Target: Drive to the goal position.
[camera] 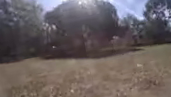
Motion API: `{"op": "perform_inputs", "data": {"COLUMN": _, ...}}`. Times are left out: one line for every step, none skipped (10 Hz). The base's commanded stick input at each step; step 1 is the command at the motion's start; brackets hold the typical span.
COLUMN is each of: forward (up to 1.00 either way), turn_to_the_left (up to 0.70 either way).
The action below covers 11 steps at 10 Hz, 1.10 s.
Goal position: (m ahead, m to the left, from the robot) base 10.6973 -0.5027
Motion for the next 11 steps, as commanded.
{"op": "perform_inputs", "data": {"forward": 0.7, "turn_to_the_left": 0.0}}
{"op": "perform_inputs", "data": {"forward": 0.7, "turn_to_the_left": 0.0}}
{"op": "perform_inputs", "data": {"forward": 0.7, "turn_to_the_left": 0.0}}
{"op": "perform_inputs", "data": {"forward": 0.7, "turn_to_the_left": 0.0}}
{"op": "perform_inputs", "data": {"forward": 0.7, "turn_to_the_left": 0.0}}
{"op": "perform_inputs", "data": {"forward": 0.7, "turn_to_the_left": 0.0}}
{"op": "perform_inputs", "data": {"forward": 0.7, "turn_to_the_left": 0.0}}
{"op": "perform_inputs", "data": {"forward": 0.7, "turn_to_the_left": 0.0}}
{"op": "perform_inputs", "data": {"forward": 0.7, "turn_to_the_left": 0.0}}
{"op": "perform_inputs", "data": {"forward": 0.7, "turn_to_the_left": 0.0}}
{"op": "perform_inputs", "data": {"forward": 0.7, "turn_to_the_left": 0.0}}
